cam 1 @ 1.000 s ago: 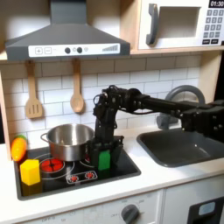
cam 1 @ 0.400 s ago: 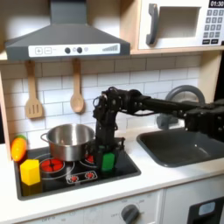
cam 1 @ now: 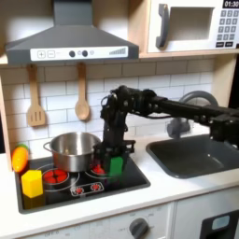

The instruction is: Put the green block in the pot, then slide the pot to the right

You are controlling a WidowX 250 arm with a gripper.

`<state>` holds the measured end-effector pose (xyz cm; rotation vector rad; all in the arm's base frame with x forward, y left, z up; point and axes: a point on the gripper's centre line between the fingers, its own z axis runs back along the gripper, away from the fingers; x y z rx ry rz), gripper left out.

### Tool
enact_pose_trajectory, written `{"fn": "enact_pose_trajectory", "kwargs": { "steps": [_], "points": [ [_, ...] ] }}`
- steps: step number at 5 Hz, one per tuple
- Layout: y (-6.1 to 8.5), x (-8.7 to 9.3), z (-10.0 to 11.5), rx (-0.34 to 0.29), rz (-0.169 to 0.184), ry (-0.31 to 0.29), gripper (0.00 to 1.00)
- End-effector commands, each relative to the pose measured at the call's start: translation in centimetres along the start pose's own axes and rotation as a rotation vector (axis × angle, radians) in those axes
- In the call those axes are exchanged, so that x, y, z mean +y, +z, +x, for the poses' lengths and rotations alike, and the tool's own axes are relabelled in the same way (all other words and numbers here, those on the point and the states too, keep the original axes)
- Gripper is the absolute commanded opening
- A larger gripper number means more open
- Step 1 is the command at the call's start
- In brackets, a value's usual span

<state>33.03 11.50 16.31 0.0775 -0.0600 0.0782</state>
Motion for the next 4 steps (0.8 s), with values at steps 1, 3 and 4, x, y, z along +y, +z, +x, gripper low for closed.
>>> {"fn": "enact_pose_trajectory", "kwargs": {
  "steps": [1, 3, 4],
  "points": [
    [2.6, 0.1, 0.3, -0.067, -0.006, -0.023, 0.00],
    [5.5, 2.0, 2.8, -0.165, 0.030, 0.009, 0.00],
    [6.4, 2.4, 4.8, -0.196, 0.033, 0.044, 0.00]
  ]
}}
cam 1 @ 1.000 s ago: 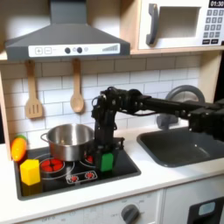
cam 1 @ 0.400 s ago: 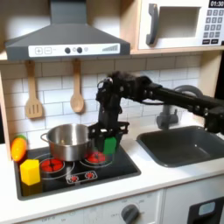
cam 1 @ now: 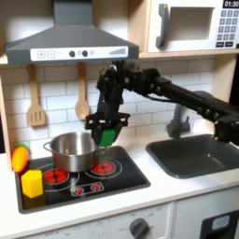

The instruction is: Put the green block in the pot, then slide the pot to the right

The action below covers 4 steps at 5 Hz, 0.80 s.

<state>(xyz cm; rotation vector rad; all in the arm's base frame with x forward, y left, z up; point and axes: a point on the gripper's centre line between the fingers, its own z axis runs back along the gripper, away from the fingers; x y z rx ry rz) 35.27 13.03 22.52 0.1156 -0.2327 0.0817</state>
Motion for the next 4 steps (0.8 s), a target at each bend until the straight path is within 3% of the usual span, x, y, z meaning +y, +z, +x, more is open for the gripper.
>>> {"fn": "enact_pose_trajectory", "kwargs": {
  "steps": [1, 2, 4],
  "points": [
    [-0.7, 1.1, 3.6, -0.019, 0.007, 0.052, 0.00],
    [-1.1, 1.5, 5.6, -0.036, 0.007, 0.072, 0.00],
    [-2.1, 2.0, 6.8, -0.042, 0.021, 0.062, 0.00]
  ]
}}
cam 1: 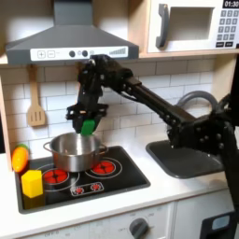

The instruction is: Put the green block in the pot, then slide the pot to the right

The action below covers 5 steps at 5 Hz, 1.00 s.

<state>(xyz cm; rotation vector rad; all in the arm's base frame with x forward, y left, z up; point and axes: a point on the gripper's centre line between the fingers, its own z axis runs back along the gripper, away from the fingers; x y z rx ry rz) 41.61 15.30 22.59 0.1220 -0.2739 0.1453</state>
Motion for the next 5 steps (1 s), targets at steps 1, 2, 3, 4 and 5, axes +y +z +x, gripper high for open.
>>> {"fn": "enact_pose_trajectory", "kwargs": {
  "steps": [1, 2, 3, 4, 5],
  "points": [
    [-0.9, 0.4, 0.5, -0.008, 0.012, -0.009, 0.00],
    [-1.0, 0.3, 0.4, -0.038, 0.023, -0.019, 0.00],
    [-3.2, 0.4, -0.3, -0.026, 0.030, -0.021, 0.00],
    [-4.0, 1.2, -0.7, -0.045, 0.047, -0.009, 0.00],
    [-3.9, 1.3, -0.4, -0.067, 0.044, -0.006, 0.00]
  ]
}}
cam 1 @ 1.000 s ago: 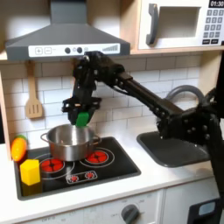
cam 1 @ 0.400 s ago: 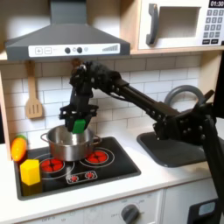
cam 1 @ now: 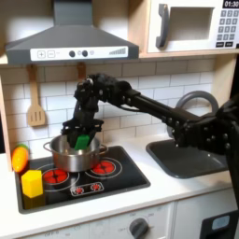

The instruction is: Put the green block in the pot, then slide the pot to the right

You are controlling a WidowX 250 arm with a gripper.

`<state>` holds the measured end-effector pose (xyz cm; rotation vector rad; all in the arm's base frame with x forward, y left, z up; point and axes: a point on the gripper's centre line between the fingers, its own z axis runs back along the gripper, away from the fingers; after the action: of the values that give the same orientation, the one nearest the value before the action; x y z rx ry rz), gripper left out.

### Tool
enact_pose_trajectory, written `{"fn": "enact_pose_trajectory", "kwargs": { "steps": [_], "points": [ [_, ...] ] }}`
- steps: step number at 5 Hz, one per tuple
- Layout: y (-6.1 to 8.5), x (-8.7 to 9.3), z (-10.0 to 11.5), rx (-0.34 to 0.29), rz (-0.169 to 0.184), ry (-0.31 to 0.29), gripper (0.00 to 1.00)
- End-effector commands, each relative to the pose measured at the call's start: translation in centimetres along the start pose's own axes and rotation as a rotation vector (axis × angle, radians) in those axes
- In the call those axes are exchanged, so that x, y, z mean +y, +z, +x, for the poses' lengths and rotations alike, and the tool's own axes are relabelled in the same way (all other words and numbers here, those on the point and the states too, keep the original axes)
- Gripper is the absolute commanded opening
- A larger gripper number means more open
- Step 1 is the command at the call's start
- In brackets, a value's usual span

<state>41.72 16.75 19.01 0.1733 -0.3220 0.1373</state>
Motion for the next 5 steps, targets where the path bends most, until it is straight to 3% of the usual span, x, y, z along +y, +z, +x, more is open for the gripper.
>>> {"fn": "enact_pose_trajectory", "kwargs": {
  "steps": [1, 2, 3, 5],
  "points": [
    [-0.3, 0.4, 0.2, -0.021, -0.004, 0.010, 0.00],
    [-0.2, 0.7, 0.1, -0.011, -0.006, 0.003, 0.00],
    [-0.3, 0.6, -0.1, 0.011, -0.014, 0.002, 1.00],
    [0.0, -0.2, -0.9, 0.032, -0.037, -0.027, 1.00]
  ]
}}
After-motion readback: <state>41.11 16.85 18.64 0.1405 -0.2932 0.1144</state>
